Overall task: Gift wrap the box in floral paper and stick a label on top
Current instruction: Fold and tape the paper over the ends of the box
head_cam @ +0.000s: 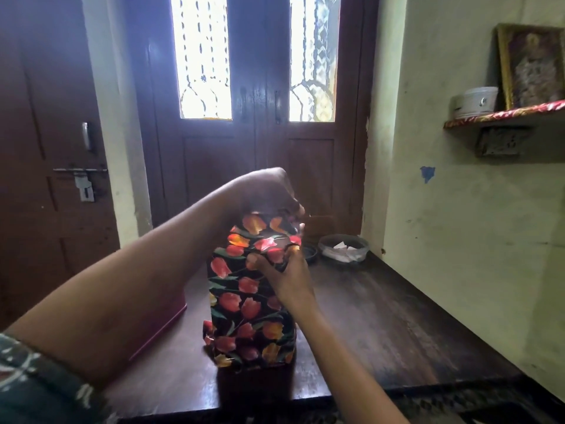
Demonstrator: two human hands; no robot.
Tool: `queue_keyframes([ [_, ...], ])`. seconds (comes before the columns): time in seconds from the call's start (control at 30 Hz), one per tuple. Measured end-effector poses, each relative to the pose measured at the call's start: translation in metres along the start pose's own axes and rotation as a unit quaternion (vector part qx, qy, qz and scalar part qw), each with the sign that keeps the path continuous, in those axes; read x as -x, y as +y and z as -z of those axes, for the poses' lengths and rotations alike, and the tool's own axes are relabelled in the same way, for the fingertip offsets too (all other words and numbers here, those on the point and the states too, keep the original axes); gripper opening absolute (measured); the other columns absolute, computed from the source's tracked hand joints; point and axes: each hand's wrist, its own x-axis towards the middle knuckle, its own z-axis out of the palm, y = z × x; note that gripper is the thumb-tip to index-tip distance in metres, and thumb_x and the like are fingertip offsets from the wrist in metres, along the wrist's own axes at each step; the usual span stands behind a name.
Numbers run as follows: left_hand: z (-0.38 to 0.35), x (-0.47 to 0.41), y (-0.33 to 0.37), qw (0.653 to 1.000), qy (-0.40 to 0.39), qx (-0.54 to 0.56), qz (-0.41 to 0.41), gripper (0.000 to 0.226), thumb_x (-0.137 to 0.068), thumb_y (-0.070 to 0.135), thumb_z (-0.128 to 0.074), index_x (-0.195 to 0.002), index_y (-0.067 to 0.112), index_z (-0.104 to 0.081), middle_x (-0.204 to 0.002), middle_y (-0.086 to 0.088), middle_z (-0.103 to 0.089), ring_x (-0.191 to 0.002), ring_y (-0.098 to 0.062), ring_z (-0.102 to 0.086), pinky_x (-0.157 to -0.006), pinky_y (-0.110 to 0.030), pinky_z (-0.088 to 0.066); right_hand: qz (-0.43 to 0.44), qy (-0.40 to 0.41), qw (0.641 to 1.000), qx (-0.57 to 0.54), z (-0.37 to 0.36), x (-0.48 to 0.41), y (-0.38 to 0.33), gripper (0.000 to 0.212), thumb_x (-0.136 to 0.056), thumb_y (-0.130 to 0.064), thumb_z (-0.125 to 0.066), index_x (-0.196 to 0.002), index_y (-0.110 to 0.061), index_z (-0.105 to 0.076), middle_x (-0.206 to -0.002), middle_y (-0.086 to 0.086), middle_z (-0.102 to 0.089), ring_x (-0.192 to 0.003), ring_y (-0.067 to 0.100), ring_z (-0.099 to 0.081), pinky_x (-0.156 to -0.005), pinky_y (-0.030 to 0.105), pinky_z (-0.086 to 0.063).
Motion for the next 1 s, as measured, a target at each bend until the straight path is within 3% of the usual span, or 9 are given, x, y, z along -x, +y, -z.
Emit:
queue_keyframes([
  [0.17, 0.018, -0.003, -0.009, 0.997, 0.026, 0.072, -0.015, 0.022, -0.081, 0.021, -0.069, -0.06, 0.014, -0.068, -0.054, 0.004, -0.06, -0.048, -0.006, -0.05, -0.044, -0.013, -0.039, 0.022, -0.007, 1.0, 0.009, 0.002, -0.001, -0.002, 0.123, -0.055, -0.073, -0.066, -0.149, -0.024, -0.004, -0.135, -0.003, -0.053, -0.123, 0.01, -0.049, -0.104, 0.029, -0.038],
  [0.27, 0.016, -0.004, -0.016, 0.996, 0.069, 0.041, -0.04, 0.029, -0.084, 0.028, -0.066, -0.058, 0.014, -0.066, -0.052, 0.005, -0.059, -0.052, -0.01, -0.052, -0.052, -0.019, -0.041, 0.026, 0.002, 1.0, 0.003, 0.0, -0.002, -0.001, 0.118, -0.052, -0.076, -0.064, -0.147, -0.022, -0.019, -0.132, -0.002, -0.055, -0.121, 0.012, -0.051, -0.104, 0.031, -0.04],
  [0.37, 0.02, -0.003, -0.032, 0.975, 0.213, 0.022, -0.065, 0.04, -0.085, 0.044, -0.06, -0.068, 0.008, -0.067, -0.066, -0.003, -0.065, -0.065, -0.017, -0.058, -0.066, -0.029, -0.047, 0.031, 0.021, 0.999, 0.005, 0.006, 0.0, 0.001, 0.111, -0.049, -0.082, -0.06, -0.134, -0.013, -0.043, -0.123, -0.002, -0.06, -0.112, 0.011, -0.057, -0.095, 0.025, -0.046],
  [0.47, 0.024, 0.017, -0.058, 0.983, 0.08, 0.12, -0.116, 0.056, -0.077, 0.058, -0.063, -0.088, 0.003, -0.068, -0.084, -0.011, -0.069, -0.071, -0.013, -0.059, -0.068, -0.028, -0.046, 0.033, 0.024, 0.999, -0.001, 0.021, 0.0, -0.004, 0.09, -0.057, -0.08, -0.046, -0.113, -0.011, -0.058, -0.091, -0.014, -0.062, -0.086, -0.002, -0.059, -0.068, 0.002, -0.04],
  [0.53, 0.017, 0.036, -0.08, 0.962, -0.082, 0.231, -0.116, 0.055, -0.076, 0.052, -0.066, -0.103, 0.004, -0.065, -0.087, -0.012, -0.068, -0.076, -0.012, -0.061, -0.068, -0.024, -0.046, 0.033, 0.038, 0.998, -0.036, 0.027, -0.004, -0.003, 0.086, -0.063, -0.086, -0.038, -0.109, -0.017, -0.062, -0.091, -0.012, -0.066, -0.086, -0.004, -0.061, -0.072, 0.007, -0.045],
  [0.6, -0.003, 0.047, -0.103, 0.93, -0.159, 0.314, -0.107, 0.046, -0.076, 0.037, -0.07, -0.107, 0.003, -0.063, -0.089, -0.006, -0.071, -0.079, -0.013, -0.067, -0.07, -0.02, -0.051, 0.031, 0.06, 0.996, -0.053, 0.028, -0.01, 0.004, 0.083, -0.069, -0.086, -0.034, -0.103, -0.017, -0.066, -0.095, -0.001, -0.07, -0.091, 0.012, -0.066, -0.08, 0.03, -0.052],
  [0.7, -0.031, 0.042, -0.126, 0.916, -0.118, 0.366, -0.118, 0.054, -0.06, 0.044, -0.084, -0.101, 0.011, -0.071, -0.105, -0.013, -0.071, -0.098, -0.024, -0.068, -0.082, -0.028, -0.054, 0.012, 0.08, 0.995, -0.051, 0.026, -0.015, 0.008, 0.085, -0.073, -0.083, -0.037, -0.074, -0.002, -0.062, -0.074, 0.02, -0.065, -0.076, 0.038, -0.064, -0.067, 0.045, -0.051],
  [0.83, -0.043, 0.034, -0.127, 0.908, -0.029, 0.395, -0.136, 0.049, -0.053, 0.053, -0.084, -0.081, 0.014, -0.075, -0.086, -0.009, -0.073, -0.081, -0.022, -0.069, -0.077, -0.031, -0.056, -0.011, 0.086, 0.983, -0.162, 0.035, -0.017, 0.001, 0.037, -0.089, -0.046, -0.047, -0.071, -0.02, -0.067, -0.066, -0.004, -0.071, -0.07, 0.014, -0.07, -0.063, 0.025, -0.055],
  [1.0, -0.045, 0.036, -0.123, 0.903, -0.027, 0.391, -0.175, 0.042, -0.062, 0.05, -0.079, -0.083, 0.014, -0.075, -0.085, -0.006, -0.074, -0.079, -0.018, -0.069, -0.071, -0.024, -0.055, 0.016, 0.067, 0.978, -0.197, 0.04, -0.022, 0.002, 0.022, -0.09, -0.029, -0.053, -0.084, -0.015, -0.068, -0.076, -0.008, -0.072, -0.072, 0.003, -0.068, -0.061, 0.014, -0.051],
])
